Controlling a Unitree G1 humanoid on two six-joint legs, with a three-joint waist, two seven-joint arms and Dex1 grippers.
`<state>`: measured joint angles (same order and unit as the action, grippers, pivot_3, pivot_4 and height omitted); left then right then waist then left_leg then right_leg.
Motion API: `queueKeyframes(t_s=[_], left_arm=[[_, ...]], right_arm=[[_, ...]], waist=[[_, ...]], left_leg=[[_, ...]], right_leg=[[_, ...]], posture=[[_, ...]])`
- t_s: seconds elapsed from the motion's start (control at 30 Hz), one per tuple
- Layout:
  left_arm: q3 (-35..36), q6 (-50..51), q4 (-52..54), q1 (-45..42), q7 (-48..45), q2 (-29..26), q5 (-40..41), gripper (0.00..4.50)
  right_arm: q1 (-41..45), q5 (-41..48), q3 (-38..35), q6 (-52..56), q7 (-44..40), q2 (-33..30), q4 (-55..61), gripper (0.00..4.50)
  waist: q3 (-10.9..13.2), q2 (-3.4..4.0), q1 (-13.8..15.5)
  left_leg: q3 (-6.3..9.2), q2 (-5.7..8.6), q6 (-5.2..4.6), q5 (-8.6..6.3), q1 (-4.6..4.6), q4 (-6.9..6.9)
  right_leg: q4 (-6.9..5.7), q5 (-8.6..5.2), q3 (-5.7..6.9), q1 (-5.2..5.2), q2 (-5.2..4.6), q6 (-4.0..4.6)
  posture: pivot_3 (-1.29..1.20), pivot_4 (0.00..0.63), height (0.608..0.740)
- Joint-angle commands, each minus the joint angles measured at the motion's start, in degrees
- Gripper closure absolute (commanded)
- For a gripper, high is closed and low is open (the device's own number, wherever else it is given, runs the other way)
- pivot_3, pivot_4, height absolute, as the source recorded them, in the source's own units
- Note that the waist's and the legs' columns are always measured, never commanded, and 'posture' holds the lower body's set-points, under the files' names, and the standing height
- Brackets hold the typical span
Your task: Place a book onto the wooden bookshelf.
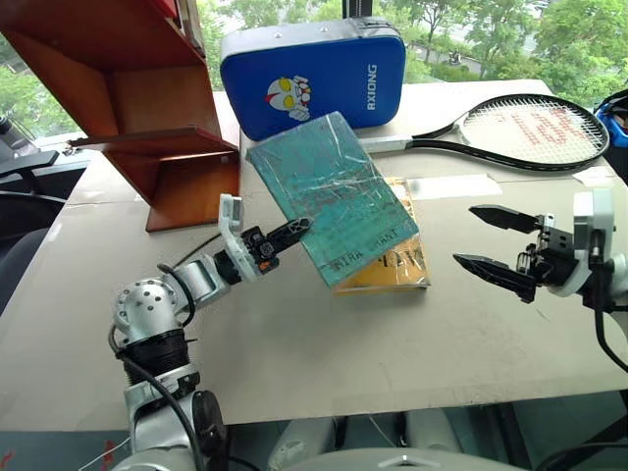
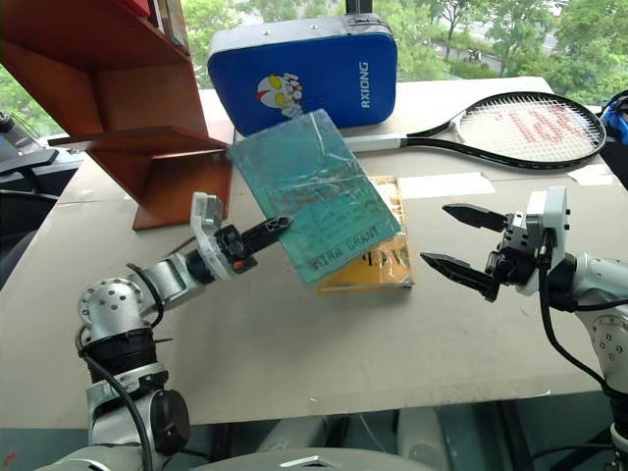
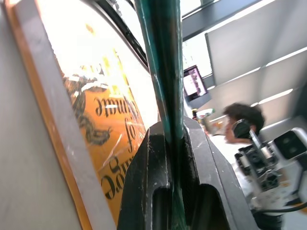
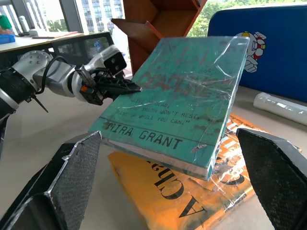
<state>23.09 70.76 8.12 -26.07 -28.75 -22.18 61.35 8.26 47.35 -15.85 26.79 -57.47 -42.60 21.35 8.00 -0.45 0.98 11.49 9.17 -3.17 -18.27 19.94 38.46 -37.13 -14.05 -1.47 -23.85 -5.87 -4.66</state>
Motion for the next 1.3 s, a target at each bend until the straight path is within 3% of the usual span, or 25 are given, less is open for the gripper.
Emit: queueKeyframes(t_s=[0.03,0.13,0.23,0.4,0.5,0.7,0.8,0.9,1.1,1.3], left_arm=[[-6.3,-14.0,11.1,-8.2,-1.1,-3.7,-9.9,4.49],[-13.0,-24.0,13.0,-13.5,-1.3,-9.3,-22.1,4.49],[-21.2,-37.9,12.1,-18.7,-1.7,-19.2,-40.1,4.49],[-26.5,-55.5,5.8,-23.7,-7.2,-33.4,-58.2,4.49],[-30.4,-60.5,2.1,-22.7,-11.7,-43.5,-69.0,4.49],[-25.6,-57.2,1.6,-19.0,-12.0,-49.2,-75.6,4.49],[-20.2,-52.1,1.4,-12.7,-13.5,-53.9,-77.7,4.49],[-16.2,-49.3,2.5,-7.7,-14.5,-56.1,-78.8,4.49],[-9.5,-45.4,3.3,2.7,-16.7,-58.4,-81.1,4.49],[-6.1,-43.0,3.7,7.2,-17.6,-58.9,-82.1,4.49]], right_arm=[[2.8,1.5,-1.0,-0.3,-0.6,0.1,-0.4,0.00],[4.9,2.6,-1.5,0.4,0.0,0.6,-1.3,0.00],[8.4,6.6,-2.5,2.5,2.3,2.0,-2.0,0.00],[13.3,8.7,-1.1,4.7,3.6,3.7,-3.6,0.00],[16.6,9.3,-0.6,5.5,4.2,4.8,-5.4,0.00],[20.9,11.0,-1.0,7.2,5.3,6.8,-7.6,0.00],[22.4,10.7,-0.4,7.6,6.1,7.7,-8.5,0.00],[23.4,10.6,0.0,8.0,6.0,8.2,-9.0,0.00],[25.8,10.3,0.7,8.3,5.5,9.1,-10.6,0.00],[26.1,9.9,0.8,8.5,6.0,9.8,-10.6,0.00]], waist=[[0.1,-0.08,0.1],[0.1,-0.12,0.0],[0.1,-0.04,-0.7],[0.2,-0.10,-0.8],[0.2,-0.07,-0.8],[0.2,-0.07,-0.6],[0.2,-0.09,-1.3],[0.2,-0.08,-1.8],[0.2,-0.06,-2.0],[0.2,-0.06,-3.0]], left_leg=[[-0.02,0.01,0.00,0.00,0.00,0.00],[0.00,-0.01,0.01,0.00,0.05,0.04],[-0.19,-0.06,0.01,0.00,-0.02,-0.12],[-0.13,-0.08,0.01,0.00,0.07,-0.22],[-0.15,-0.07,0.00,0.00,0.12,-0.25],[0.04,-0.05,0.00,0.01,0.32,-0.21],[0.05,0.00,-0.01,0.01,0.90,-0.03],[0.04,0.00,-0.01,0.01,0.90,-0.05],[-0.02,-0.01,-0.01,0.01,0.85,-0.08],[-0.07,-0.01,-0.01,0.01,0.85,-0.09]], right_leg=[[0.00,0.00,0.01,0.00,0.00,0.00],[0.03,0.04,0.05,-0.01,0.00,0.03],[0.13,0.04,-0.04,-0.02,0.03,0.02],[0.24,0.04,0.03,-0.19,0.09,0.03],[0.27,0.04,0.06,-0.24,0.08,0.03],[0.22,0.04,0.24,-0.40,0.09,0.03],[0.07,0.04,0.28,-0.89,0.06,0.03],[0.06,0.04,0.46,-0.93,0.01,0.03],[-0.01,0.04,0.49,-0.94,-0.02,0.03],[-0.05,0.05,0.43,-0.96,-0.03,0.04]], posture=[[0.00,0.150,0.740],[0.00,0.150,0.740],[0.00,0.150,0.740],[0.00,0.150,0.740],[0.00,0.150,0.740],[0.00,0.150,0.740],[0.00,0.150,0.740],[0.00,0.150,0.740],[0.00,0.150,0.740],[0.00,0.150,0.740]])
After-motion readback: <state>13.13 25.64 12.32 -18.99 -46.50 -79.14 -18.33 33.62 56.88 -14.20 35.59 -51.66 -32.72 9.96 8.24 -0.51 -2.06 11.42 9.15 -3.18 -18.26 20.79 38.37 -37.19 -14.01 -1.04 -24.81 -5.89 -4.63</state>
